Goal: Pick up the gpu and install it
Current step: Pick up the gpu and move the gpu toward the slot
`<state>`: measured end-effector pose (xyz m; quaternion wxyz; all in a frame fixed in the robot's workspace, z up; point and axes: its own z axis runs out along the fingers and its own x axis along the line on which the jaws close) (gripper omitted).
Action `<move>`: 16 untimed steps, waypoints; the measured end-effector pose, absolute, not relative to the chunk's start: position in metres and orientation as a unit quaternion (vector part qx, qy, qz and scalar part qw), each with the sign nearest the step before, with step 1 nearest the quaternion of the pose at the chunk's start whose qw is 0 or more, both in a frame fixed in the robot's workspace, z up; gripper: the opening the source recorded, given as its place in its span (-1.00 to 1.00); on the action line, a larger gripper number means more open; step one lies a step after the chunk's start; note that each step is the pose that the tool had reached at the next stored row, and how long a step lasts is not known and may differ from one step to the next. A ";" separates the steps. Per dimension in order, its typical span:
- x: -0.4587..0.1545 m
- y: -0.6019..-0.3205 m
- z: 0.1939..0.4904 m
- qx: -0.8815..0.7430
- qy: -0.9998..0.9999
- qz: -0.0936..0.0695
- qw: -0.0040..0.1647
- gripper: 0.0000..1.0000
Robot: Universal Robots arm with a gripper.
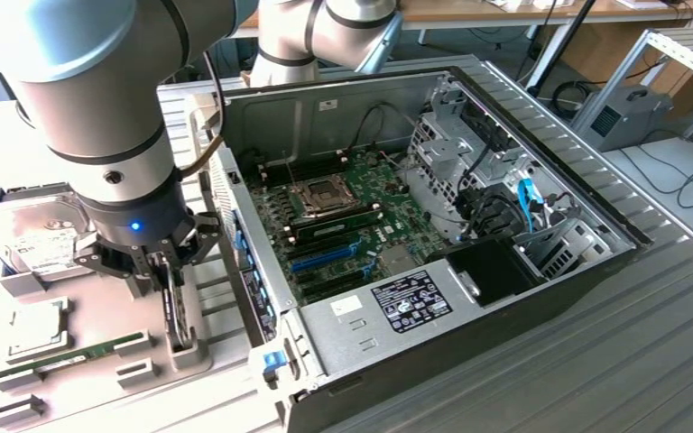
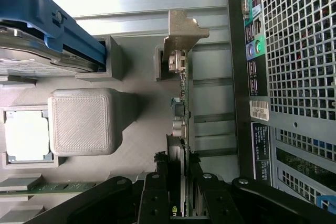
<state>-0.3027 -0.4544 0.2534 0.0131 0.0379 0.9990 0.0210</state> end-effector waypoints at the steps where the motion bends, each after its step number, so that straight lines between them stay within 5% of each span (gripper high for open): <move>1: -0.303 -0.454 0.254 0.038 0.999 0.021 0.013 -0.47; 16: -0.303 -0.454 0.258 0.038 0.999 0.021 0.013 -0.47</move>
